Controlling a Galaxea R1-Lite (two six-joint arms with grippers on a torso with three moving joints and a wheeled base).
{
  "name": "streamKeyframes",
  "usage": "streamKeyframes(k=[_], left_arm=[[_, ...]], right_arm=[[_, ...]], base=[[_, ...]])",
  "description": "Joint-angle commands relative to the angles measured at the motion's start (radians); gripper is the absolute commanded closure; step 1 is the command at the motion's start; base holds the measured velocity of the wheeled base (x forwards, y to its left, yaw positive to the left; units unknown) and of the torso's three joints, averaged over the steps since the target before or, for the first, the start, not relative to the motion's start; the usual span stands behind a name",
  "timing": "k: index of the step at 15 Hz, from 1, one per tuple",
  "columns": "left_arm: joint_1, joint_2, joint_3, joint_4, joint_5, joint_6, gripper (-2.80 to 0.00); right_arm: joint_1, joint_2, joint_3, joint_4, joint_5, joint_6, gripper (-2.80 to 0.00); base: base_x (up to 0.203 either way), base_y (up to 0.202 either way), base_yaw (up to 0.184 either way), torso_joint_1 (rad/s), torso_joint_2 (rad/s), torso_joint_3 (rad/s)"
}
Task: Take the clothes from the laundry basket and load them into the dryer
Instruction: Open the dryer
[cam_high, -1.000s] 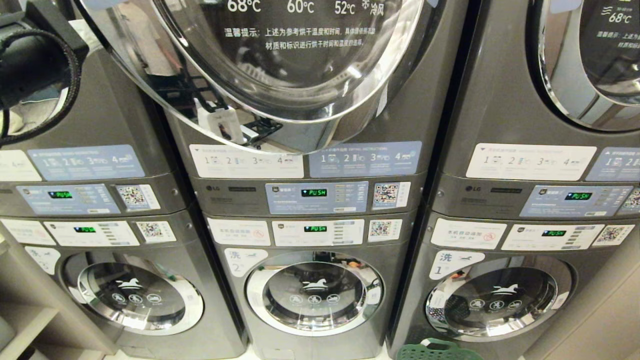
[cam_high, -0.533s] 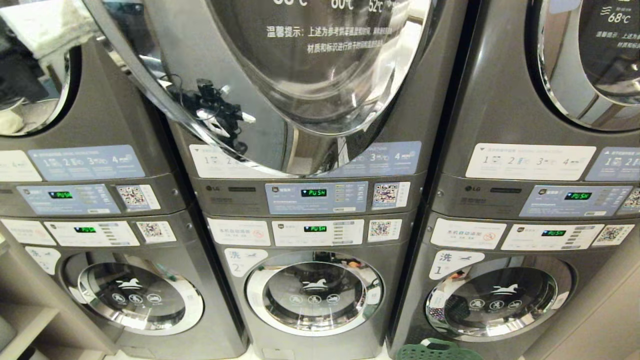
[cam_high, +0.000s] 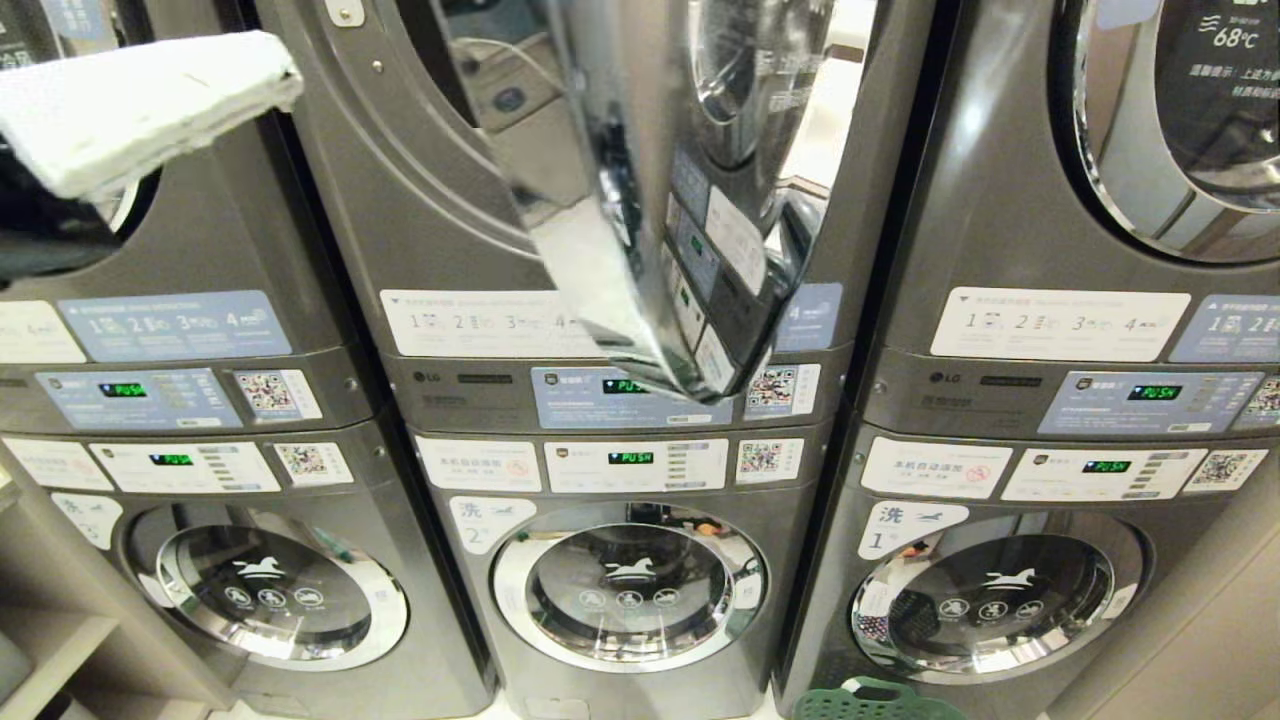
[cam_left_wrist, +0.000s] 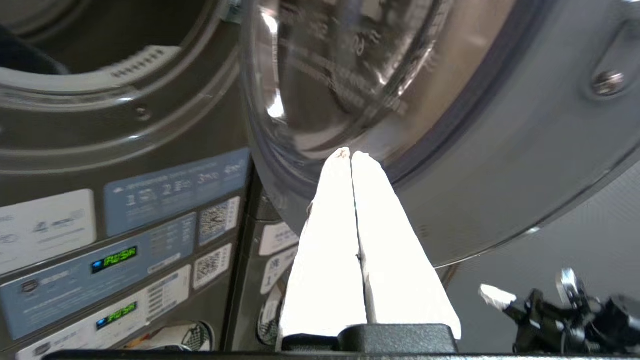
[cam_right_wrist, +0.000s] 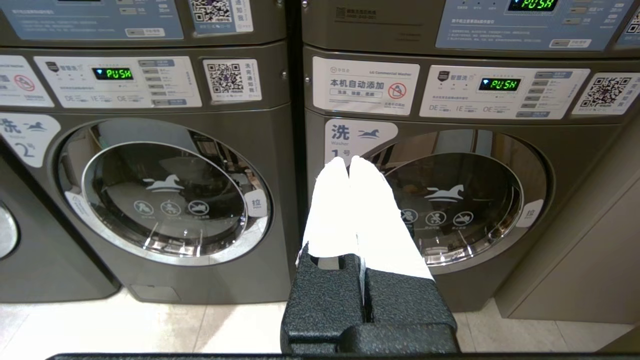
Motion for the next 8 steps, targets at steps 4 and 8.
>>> streamKeyframes(k=[4,8], left_arm=[[-0.190,0.194,-0.091,-0.005,0.000,0.099,0.00],[-0.305,0.349,-0.242,-0.009,0.054,0.125,0.00]], right_arm=[[0.000,0.002,0.000,0.000,0.000,-0.002,0.00],[0.000,0.002,0.000,0.000,0.000,-0.002,0.00]], base=[[0.000,0.000,0.000,0.000,0.00,0.000],[0.000,0.000,0.000,0.000,0.00,0.000]])
